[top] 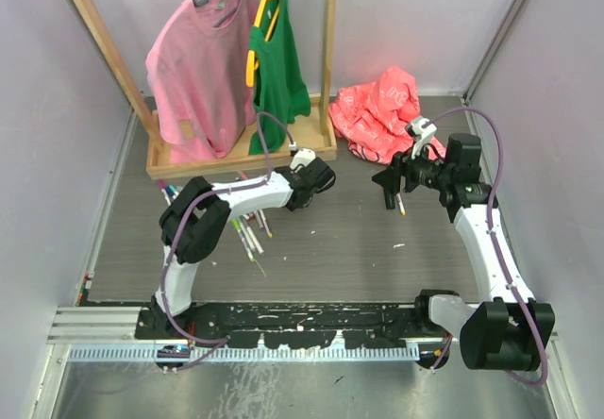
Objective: Open the pen caps
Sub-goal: Place the pen cap at the center of the board.
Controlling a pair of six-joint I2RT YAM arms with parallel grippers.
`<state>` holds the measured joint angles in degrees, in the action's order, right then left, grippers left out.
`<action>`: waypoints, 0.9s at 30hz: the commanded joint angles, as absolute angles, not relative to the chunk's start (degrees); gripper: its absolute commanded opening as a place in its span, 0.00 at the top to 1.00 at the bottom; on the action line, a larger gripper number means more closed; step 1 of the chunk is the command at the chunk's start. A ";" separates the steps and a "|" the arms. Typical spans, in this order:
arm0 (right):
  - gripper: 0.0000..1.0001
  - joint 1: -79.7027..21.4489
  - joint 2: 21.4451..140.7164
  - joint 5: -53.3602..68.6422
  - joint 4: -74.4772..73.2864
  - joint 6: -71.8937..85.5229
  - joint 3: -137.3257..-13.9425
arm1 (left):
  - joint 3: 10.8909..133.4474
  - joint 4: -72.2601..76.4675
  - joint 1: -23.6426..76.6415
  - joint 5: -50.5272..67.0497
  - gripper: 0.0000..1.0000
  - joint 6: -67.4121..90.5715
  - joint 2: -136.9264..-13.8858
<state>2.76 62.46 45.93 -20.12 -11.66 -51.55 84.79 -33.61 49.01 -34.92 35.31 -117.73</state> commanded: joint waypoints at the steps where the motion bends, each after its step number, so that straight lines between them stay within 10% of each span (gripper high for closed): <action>1: 0.38 3.08 60.60 46.29 -17.49 -11.96 -52.47 | 81.16 -30.04 49.09 -33.14 0.77 35.97 -108.86; 12: 0.39 3.34 60.61 46.74 -17.49 -12.04 -52.33 | 58.37 -7.32 48.74 -18.15 0.66 31.94 -89.48; 19: 0.39 3.43 60.73 46.89 -17.49 -12.13 -52.22 | 39.06 13.29 44.24 -8.52 0.31 33.88 -78.74; 27: 0.38 3.43 61.08 46.93 -17.40 -12.13 -52.12 | 36.96 10.67 39.93 -8.04 0.31 36.44 -77.85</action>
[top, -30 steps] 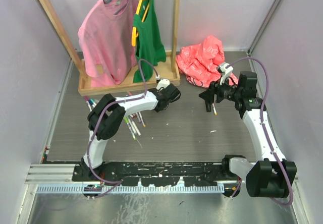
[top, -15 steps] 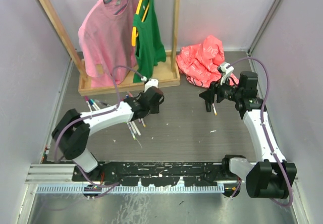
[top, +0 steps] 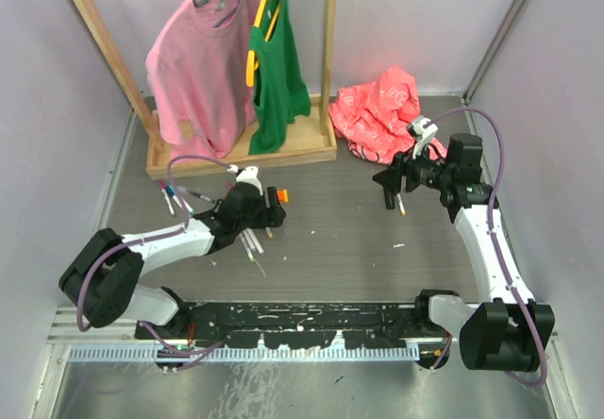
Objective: Open the pen caps
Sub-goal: Place the pen cap at the center of the board, then pick up the pen from the center of the board.
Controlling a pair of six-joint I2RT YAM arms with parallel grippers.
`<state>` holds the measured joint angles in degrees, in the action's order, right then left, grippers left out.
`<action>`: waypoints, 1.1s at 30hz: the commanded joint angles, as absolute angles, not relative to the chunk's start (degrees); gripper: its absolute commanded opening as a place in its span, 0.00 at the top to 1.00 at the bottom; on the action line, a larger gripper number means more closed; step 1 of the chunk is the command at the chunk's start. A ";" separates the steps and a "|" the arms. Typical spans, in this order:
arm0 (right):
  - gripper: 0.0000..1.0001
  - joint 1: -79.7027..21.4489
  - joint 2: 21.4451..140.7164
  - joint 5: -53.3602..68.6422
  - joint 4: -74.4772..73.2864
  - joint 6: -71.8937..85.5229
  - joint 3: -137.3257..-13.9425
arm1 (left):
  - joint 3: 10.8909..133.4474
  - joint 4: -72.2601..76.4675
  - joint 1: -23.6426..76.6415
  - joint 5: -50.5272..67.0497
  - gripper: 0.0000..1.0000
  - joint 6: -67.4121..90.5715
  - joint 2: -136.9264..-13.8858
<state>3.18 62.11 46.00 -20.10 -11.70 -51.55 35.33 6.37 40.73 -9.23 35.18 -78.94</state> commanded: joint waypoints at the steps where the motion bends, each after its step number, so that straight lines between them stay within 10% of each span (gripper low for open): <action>1: 0.38 3.43 61.13 46.93 -17.40 -12.13 -52.12 | 37.26 10.05 39.89 -8.43 0.31 36.61 -78.25; 18: 0.38 3.52 61.27 47.02 -17.40 -12.22 -52.14 | 51.39 -12.51 39.84 -22.98 0.57 41.91 -88.87; 33: 0.38 3.47 61.20 47.02 -17.40 -12.22 -52.12 | 57.69 -21.03 39.85 -26.28 0.58 44.82 -95.27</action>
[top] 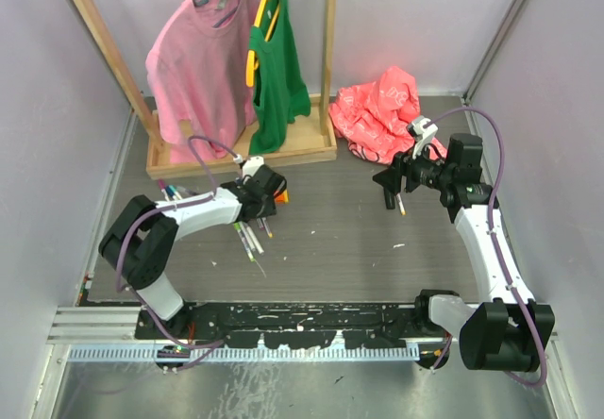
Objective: Open the pen caps
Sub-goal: Pick up the pen from the center of the board.
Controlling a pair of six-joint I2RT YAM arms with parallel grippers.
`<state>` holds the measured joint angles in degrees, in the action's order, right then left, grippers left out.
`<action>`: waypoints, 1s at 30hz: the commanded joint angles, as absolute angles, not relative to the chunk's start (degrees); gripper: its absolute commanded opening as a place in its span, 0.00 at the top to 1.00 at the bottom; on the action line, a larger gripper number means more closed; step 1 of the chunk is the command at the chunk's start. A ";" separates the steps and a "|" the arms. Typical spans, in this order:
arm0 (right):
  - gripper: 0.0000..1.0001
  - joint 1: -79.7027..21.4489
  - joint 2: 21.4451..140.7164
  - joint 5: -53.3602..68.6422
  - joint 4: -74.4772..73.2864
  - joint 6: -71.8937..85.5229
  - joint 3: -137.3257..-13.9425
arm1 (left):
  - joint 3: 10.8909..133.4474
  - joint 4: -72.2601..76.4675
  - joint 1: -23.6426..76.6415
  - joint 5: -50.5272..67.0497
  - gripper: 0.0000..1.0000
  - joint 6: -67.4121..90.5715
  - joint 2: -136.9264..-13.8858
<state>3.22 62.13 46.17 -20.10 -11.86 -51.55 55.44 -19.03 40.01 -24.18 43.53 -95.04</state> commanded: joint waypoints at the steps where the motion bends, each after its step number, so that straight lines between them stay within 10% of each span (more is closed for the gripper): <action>1: 0.38 3.51 61.17 47.02 -17.40 -12.23 -52.12 | 57.66 -20.87 39.88 -26.11 0.58 44.82 -95.40; 30: 0.38 3.47 61.09 47.02 -17.40 -12.22 -52.10 | 63.50 -27.94 40.15 -25.32 0.72 48.47 -101.80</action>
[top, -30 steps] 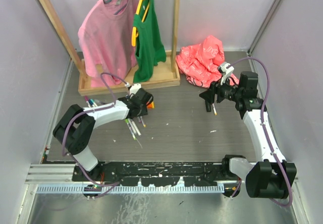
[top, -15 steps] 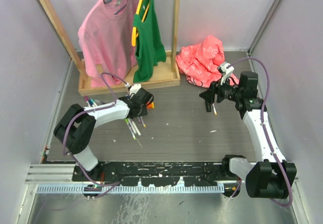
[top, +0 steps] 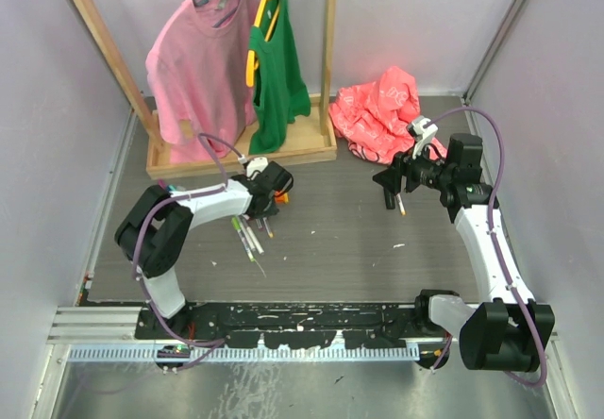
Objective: Open the pen caps
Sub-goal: Pick up the pen from the center of the board.
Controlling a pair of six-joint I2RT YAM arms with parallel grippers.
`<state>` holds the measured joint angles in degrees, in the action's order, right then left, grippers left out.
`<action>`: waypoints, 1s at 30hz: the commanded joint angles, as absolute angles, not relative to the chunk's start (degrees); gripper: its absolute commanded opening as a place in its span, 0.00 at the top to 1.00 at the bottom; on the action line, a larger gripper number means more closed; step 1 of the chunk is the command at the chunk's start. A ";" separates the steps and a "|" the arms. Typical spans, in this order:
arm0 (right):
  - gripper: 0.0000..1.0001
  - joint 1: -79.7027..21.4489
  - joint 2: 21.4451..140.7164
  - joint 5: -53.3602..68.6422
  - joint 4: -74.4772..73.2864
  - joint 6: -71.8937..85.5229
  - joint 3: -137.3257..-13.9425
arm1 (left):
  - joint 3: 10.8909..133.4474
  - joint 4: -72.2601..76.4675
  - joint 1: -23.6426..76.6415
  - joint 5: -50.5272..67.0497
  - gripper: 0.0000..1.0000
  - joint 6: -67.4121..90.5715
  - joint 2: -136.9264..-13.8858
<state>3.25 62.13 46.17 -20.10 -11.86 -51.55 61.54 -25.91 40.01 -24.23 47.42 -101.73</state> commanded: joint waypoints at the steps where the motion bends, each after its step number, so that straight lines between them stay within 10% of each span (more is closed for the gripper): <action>1: 0.38 3.51 61.10 47.02 -17.40 -12.22 -52.10 | 63.42 -27.81 40.20 -25.25 0.72 48.50 -101.87; 30: 0.38 3.49 61.42 49.54 -17.31 -11.90 -51.78 | 55.07 -20.95 42.11 -21.51 1.00 47.08 -84.22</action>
<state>3.22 62.13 46.85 -20.10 -11.84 -51.53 58.83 -27.53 41.78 -23.62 48.45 -91.88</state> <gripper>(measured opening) 0.621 0.122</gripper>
